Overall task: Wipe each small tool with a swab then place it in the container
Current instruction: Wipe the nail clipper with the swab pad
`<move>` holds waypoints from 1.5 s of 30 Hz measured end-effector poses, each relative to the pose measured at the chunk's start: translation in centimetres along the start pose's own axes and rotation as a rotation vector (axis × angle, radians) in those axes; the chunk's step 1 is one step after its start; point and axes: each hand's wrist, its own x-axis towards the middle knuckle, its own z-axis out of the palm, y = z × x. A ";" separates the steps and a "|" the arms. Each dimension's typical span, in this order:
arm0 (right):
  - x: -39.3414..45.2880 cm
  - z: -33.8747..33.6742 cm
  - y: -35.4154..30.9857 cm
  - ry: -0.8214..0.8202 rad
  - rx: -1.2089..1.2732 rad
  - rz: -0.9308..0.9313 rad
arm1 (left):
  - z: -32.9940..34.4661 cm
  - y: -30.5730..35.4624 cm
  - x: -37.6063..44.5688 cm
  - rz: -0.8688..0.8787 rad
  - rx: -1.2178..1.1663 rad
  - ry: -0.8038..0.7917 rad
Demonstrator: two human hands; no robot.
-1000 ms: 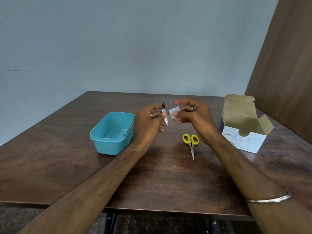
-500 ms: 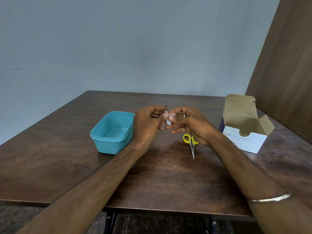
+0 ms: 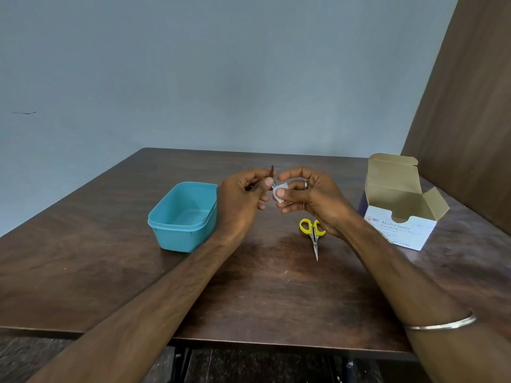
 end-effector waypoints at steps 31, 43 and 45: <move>0.2 -0.6 -0.3 0.180 0.275 -0.002 | -0.5 -0.6 0.1 0.422 0.612 0.082; 0.0 0.2 -0.9 0.136 0.107 -0.096 | -0.2 -0.2 -0.3 0.409 0.889 -0.090; -0.1 0.2 -1.0 0.133 0.098 -0.098 | -0.1 -0.3 -0.2 0.382 0.884 -0.099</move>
